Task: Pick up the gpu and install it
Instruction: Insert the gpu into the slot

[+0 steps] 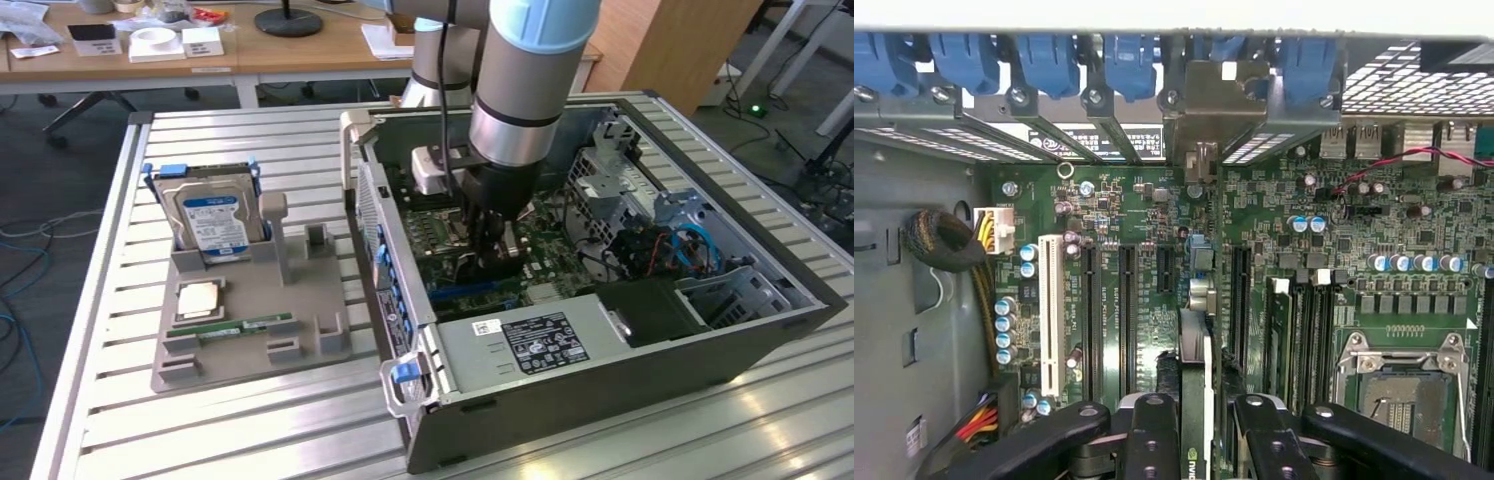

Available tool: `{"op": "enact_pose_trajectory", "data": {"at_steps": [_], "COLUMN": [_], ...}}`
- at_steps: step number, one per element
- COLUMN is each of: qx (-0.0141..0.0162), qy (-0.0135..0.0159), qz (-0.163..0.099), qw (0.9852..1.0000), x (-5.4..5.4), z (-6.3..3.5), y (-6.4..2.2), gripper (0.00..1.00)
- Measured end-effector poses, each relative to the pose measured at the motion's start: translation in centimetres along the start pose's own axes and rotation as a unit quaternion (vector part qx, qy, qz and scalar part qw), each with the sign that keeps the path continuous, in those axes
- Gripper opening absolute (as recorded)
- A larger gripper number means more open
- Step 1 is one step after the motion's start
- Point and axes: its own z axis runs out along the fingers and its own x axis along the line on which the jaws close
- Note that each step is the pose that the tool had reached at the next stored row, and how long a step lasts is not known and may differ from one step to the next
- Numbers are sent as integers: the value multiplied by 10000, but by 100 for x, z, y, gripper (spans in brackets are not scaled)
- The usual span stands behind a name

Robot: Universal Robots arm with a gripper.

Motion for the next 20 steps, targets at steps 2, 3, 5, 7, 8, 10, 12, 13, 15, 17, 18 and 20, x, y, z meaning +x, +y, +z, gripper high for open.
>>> {"op": "enact_pose_trajectory", "data": {"at_steps": [2,3,5,7,8,10,12,13,15,17,18,20], "qx": [0,0,0,1,1,0,0,-1,0,0,-1,0], "qy": [0,-1,-1,-3,-6,-37,-69,-76,-79,-79,-78,-78], "qz": [0,0,0,0,1,1,2,3,3,3,3,3], "qw": [10000,10000,10000,10000,10000,10000,10000,10000,10000,10000,10000,10000], "x": [0,0,0,-1,-1,0,-1,-1,-1,1,2,4], "z": [-14,-19,-29,-33,-33,-35,-35,-35,-33,-30,-27,-19], "y": [0,0,-1,-1,-1,-1,-1,0,-1,-1,0,0], "gripper": [26,26,26,26,26,26,26,26,26,26,26,26]}}
